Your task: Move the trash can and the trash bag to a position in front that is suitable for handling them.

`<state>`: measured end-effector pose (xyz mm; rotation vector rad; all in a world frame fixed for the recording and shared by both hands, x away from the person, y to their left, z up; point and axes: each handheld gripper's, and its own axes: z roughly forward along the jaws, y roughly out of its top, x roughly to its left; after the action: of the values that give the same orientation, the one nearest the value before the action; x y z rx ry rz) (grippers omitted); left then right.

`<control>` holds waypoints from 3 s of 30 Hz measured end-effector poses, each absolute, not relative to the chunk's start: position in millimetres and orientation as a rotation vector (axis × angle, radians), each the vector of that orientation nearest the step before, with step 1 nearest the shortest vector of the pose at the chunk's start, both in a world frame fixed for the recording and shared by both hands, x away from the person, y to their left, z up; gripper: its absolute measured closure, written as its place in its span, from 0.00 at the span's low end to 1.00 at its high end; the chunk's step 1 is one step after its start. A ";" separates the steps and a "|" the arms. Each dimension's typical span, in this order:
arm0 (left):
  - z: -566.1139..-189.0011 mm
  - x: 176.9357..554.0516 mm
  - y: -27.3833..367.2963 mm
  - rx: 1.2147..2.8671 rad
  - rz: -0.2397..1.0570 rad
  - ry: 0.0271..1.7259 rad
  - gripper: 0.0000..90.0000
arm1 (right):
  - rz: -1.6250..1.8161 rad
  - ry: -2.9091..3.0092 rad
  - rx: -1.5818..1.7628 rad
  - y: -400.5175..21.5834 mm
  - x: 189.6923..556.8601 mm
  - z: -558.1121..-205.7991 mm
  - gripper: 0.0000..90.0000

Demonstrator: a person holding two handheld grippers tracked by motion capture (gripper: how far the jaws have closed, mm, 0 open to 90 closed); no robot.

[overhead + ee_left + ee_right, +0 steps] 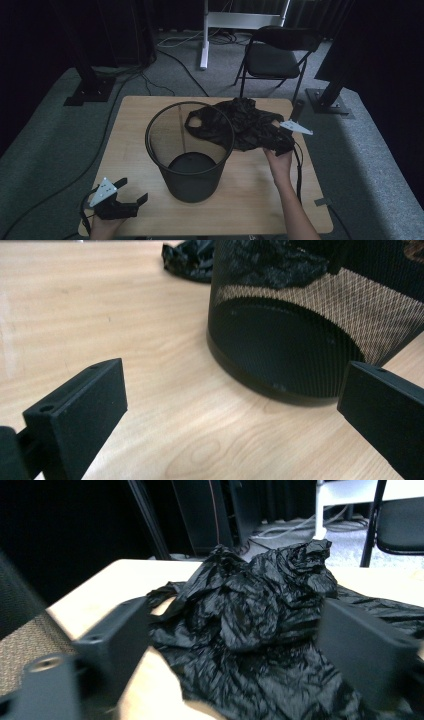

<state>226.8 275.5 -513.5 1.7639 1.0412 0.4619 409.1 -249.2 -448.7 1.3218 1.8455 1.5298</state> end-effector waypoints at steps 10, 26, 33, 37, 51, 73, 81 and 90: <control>-526.4 226.9 290.4 1.745 0.500 1.116 0.00 | 1.466 1.932 1.310 -216.8 457.4 -461.7 0.14; -539.0 228.9 290.0 1.771 0.463 1.130 0.00 | 1.228 1.979 1.416 -195.5 506.2 -495.7 0.13; -538.5 228.2 291.6 1.758 0.448 1.126 0.00 | 1.108 2.076 1.480 -188.0 516.5 -521.7 0.37; -538.3 227.1 291.6 1.750 0.443 1.117 0.00 | 1.140 2.137 1.451 -187.2 515.7 -529.9 0.64; -539.2 228.1 288.0 1.759 0.432 1.110 0.00 | 1.193 2.076 1.342 -191.7 498.3 -483.5 0.95; -540.2 228.7 286.1 1.764 0.430 1.112 0.00 | 1.533 1.745 1.072 -208.0 435.8 -361.0 0.96; -540.4 228.7 286.1 1.768 0.429 1.112 0.00 | 1.695 1.594 0.900 -207.0 397.1 -303.9 0.96; -540.7 228.8 284.8 1.775 0.423 1.112 0.00 | 1.878 1.554 0.683 -192.6 345.6 -259.0 0.96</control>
<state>228.8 284.8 -540.7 1.7754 1.1120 0.4228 345.6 -192.6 -259.0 0.6834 1.5542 1.8775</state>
